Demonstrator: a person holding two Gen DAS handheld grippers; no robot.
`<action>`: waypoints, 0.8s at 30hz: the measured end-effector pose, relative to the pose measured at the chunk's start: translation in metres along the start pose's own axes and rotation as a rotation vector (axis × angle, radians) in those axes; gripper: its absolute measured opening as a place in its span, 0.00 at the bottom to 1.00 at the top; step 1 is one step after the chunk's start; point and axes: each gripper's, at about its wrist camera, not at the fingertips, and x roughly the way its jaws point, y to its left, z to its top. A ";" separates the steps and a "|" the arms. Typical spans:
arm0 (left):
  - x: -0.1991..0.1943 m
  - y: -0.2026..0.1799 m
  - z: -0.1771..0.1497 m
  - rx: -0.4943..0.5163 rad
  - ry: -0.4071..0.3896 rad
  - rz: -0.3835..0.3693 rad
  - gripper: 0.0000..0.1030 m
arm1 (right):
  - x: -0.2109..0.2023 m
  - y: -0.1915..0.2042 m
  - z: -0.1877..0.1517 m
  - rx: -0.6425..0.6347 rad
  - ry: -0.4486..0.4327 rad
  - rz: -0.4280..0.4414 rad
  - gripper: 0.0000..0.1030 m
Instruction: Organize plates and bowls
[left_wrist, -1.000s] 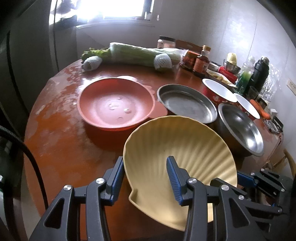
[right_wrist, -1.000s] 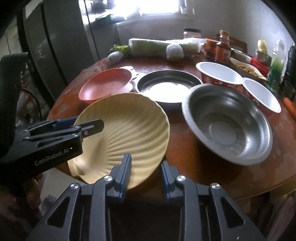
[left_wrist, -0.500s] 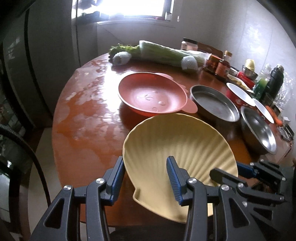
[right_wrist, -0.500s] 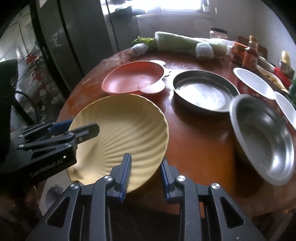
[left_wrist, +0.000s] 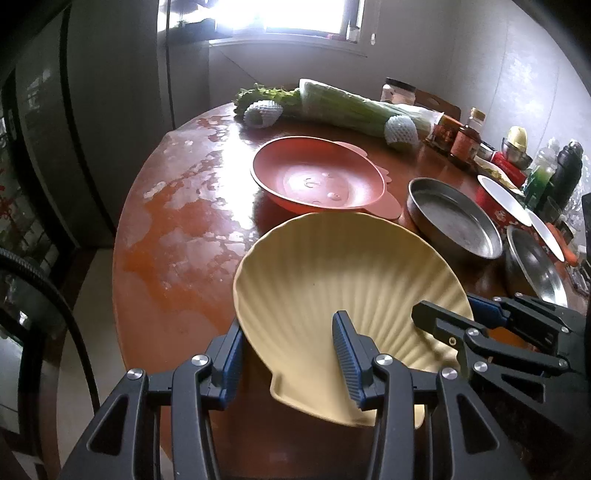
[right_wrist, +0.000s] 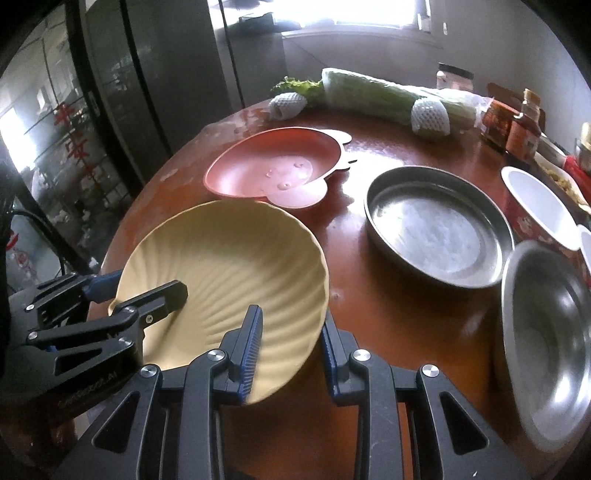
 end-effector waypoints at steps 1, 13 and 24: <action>0.000 0.000 0.000 0.001 -0.002 -0.001 0.45 | 0.001 0.000 0.002 0.001 -0.002 0.002 0.30; -0.005 -0.001 0.002 -0.007 -0.030 0.019 0.46 | -0.005 -0.009 0.003 0.037 -0.035 0.000 0.35; -0.026 -0.003 0.007 -0.006 -0.082 0.019 0.54 | -0.029 -0.015 0.005 0.047 -0.105 -0.031 0.50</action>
